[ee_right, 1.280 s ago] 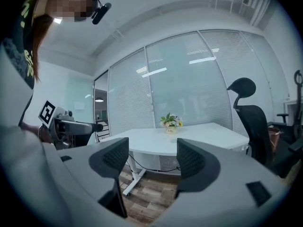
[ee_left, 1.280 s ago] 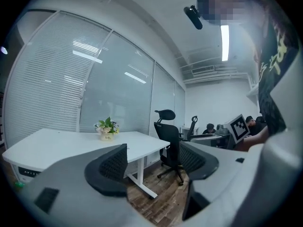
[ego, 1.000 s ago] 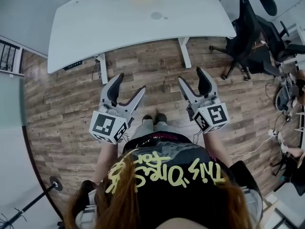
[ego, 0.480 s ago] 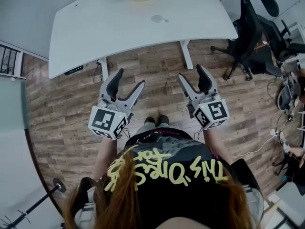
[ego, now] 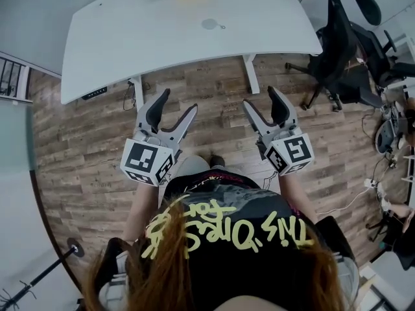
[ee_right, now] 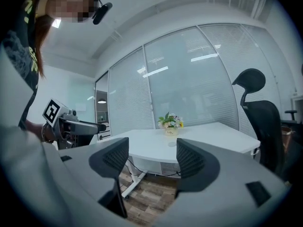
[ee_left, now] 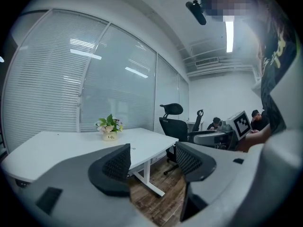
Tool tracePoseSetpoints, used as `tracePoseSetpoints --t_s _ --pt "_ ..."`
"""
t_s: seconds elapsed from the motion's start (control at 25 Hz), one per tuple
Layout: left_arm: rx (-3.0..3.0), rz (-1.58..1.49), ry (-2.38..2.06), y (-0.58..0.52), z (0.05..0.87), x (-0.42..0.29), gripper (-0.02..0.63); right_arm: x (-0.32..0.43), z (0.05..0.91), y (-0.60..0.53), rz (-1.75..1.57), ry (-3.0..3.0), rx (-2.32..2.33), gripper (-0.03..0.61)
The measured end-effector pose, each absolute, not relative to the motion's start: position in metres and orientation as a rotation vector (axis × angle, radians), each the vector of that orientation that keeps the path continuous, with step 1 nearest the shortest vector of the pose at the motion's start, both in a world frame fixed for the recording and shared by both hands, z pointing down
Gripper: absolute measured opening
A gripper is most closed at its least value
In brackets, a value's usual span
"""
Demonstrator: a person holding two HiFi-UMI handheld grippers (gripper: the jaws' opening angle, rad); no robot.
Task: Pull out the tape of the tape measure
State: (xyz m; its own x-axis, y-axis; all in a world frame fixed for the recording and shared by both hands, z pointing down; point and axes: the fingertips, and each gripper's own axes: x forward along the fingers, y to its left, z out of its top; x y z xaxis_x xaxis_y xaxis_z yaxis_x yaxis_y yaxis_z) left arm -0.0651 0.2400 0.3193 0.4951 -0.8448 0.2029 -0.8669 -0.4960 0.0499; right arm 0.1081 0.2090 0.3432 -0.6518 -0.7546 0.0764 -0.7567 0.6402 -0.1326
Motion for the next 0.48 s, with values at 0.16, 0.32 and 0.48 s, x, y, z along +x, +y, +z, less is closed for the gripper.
tracePoseSetpoints --t_s 0.16,0.32,0.48 --pt "2.568 0.246 -1.48 0.237 0.329 -0.061 0.291 0.111 0.354 0.206 0.27 -2.818 1.271 0.299" --pt "2.564 0.234 -1.493 0.224 0.332 -0.066 0.291 0.105 0.363 0.196 0.28 -2.817 1.224 0.3" --pt "2.571 0.218 -1.501 0.203 0.334 -0.073 0.291 0.088 0.364 0.177 0.26 -2.826 1.171 0.299"
